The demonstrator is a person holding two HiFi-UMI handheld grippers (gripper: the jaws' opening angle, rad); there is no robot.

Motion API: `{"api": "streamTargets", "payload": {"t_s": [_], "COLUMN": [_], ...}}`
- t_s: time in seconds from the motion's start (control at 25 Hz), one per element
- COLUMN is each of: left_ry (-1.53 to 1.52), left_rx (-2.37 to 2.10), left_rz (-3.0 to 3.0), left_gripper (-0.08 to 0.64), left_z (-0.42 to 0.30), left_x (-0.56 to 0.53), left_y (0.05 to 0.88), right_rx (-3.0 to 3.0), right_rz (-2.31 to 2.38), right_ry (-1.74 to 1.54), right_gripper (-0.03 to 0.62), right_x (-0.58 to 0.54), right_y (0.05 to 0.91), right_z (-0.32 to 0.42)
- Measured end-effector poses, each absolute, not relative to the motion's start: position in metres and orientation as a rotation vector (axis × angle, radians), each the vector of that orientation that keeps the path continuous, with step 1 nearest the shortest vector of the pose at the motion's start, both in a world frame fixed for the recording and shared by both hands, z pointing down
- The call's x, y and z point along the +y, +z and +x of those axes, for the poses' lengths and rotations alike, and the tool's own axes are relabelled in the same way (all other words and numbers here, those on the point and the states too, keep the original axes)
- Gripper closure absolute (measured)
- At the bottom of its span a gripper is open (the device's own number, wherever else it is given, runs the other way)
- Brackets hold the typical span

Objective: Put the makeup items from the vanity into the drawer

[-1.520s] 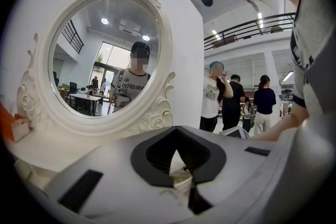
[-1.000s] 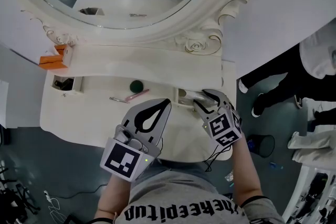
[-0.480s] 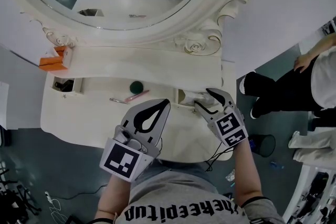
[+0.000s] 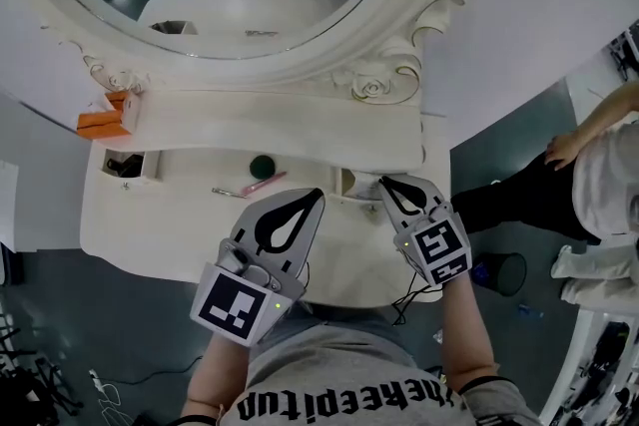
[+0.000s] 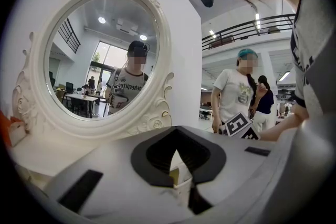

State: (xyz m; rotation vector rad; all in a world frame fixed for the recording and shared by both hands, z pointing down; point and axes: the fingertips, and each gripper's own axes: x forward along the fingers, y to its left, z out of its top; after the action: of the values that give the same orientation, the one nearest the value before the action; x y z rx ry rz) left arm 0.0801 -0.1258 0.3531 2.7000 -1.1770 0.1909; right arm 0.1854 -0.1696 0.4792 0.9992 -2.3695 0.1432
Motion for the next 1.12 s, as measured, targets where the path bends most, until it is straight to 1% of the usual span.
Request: {"api": "streamTargets", "payload": {"t_s": [0.04, 0.12, 0.6, 1.12], "left_ry": [0.19, 0.19, 0.192, 0.193], "left_rx": [-1.175, -1.17, -1.008, -0.802], "left_rz": [2.702, 2.707, 2.797, 2.89], "left_gripper": [0.529, 0.529, 0.529, 0.529], "left_z": [0.079, 0.077, 0.073, 0.07], "left_x": [-0.125, -0.124, -0.121, -0.108], "left_y": [0.353, 0.353, 0.344, 0.328], "right_rx": [-2.378, -2.404, -2.582, -2.62], "right_rz": [1.012, 1.032, 1.286, 1.489], "right_ry": [0.148, 0.169, 0.368, 0.366], "right_gripper": [0.575, 0.578, 0.578, 0.58], "right_x": [-0.17, -0.169, -0.155, -0.127], "right_y": [0.477, 0.472, 0.431, 0.384], "right_z": [0.184, 0.18, 0.162, 0.147]}}
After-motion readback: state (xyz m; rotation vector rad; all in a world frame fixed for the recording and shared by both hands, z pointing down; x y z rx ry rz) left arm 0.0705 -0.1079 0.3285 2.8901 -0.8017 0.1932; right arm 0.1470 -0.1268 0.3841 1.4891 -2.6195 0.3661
